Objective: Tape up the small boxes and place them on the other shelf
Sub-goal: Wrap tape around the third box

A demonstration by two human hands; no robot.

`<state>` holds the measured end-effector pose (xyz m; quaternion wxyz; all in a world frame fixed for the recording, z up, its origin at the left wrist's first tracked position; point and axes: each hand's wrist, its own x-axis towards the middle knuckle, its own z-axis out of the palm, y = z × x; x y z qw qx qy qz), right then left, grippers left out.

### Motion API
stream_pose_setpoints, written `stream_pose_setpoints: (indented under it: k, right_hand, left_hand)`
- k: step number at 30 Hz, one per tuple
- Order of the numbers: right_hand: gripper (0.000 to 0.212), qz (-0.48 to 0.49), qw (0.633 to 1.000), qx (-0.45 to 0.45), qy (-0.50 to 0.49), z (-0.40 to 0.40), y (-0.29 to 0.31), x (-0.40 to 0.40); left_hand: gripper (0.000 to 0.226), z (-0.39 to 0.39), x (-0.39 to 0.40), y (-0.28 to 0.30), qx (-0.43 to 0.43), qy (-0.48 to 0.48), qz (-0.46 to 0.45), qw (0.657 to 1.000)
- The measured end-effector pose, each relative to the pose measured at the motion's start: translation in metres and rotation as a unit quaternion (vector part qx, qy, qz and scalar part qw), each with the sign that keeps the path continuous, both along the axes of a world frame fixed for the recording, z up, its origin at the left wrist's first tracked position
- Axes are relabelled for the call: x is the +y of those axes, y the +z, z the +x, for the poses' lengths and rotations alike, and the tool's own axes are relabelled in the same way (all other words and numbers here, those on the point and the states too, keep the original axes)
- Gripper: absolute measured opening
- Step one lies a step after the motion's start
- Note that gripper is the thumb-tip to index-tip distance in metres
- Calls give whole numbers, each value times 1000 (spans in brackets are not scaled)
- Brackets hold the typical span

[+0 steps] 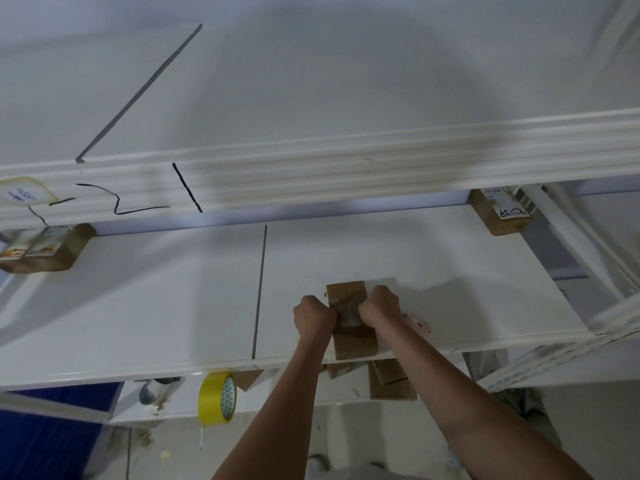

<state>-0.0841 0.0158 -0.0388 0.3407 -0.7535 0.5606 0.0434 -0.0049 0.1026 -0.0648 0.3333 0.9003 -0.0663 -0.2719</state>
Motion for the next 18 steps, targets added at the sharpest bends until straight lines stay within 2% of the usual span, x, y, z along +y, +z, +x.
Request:
stream_pose_setpoints:
  k: [7, 10, 12, 14, 18]
  right_hand:
    - [28, -7, 1000, 1, 6, 2, 0, -1]
    - [29, -12, 1000, 0, 6, 4, -1, 2]
    - [29, -18, 1000, 1, 4, 4, -2, 5]
    - [28, -23, 1000, 1, 0, 5, -4, 6]
    - [26, -12, 1000, 13, -11, 7, -4, 1]
  left_hand:
    - [21, 4, -9, 5, 30, -43, 31, 998]
    - [4, 2, -10, 5, 37, -48, 23, 998]
    - [13, 1, -10, 2, 34, -50, 23, 998]
    - [4, 1, -9, 2, 32, -49, 23, 998]
    - [16, 2, -8, 2, 46, -48, 35, 997]
